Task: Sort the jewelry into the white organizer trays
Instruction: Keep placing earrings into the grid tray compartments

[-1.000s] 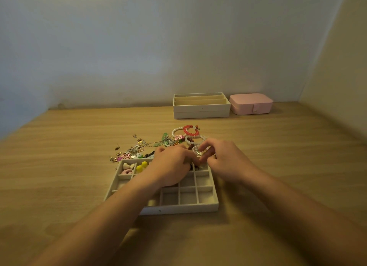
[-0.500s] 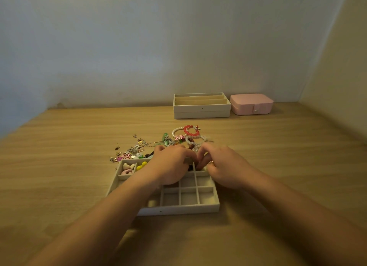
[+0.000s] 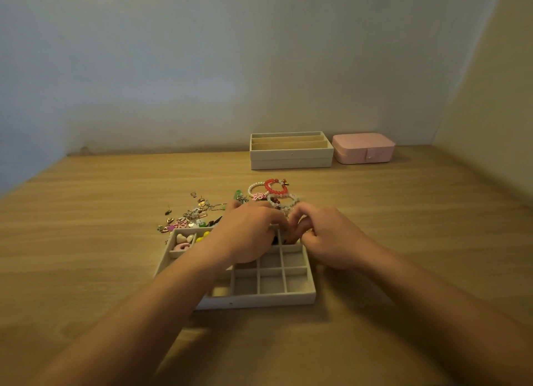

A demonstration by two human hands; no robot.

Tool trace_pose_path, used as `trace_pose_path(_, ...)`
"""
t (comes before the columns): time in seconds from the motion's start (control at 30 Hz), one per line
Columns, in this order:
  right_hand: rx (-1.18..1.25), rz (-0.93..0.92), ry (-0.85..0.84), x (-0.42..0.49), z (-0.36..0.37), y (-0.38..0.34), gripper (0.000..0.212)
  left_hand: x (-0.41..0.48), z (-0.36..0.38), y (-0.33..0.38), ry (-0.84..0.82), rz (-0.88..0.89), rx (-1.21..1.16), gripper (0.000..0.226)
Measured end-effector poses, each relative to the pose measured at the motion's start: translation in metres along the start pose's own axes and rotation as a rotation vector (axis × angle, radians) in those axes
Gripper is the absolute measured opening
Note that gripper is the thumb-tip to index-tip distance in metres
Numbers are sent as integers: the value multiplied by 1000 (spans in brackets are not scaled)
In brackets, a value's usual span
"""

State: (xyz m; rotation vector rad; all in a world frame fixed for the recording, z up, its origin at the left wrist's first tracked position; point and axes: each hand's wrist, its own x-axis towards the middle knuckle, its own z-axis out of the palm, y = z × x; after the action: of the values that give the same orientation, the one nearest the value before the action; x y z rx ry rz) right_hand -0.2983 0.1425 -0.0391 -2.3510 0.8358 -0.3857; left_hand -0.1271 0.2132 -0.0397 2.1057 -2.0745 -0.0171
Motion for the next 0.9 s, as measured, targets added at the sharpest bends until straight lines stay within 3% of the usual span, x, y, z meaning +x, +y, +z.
trace_pose_path(0.2,74,19,187,5,-6,3,33,0,-1,-10,114,-112,-247,32)
trace_pose_path(0.4,41,45,19,15,-3,-5,32,-7,-12,-24,111,-200,-327,35)
trace_pose_path(0.57,-25,62,-3,20,6,-8,28,-12,-17,-30,126,-229,-384,32)
trace_pose_path(0.9,113,5,175,41,-2,-29,27,-23,-29,-56,208,-281,-421,27)
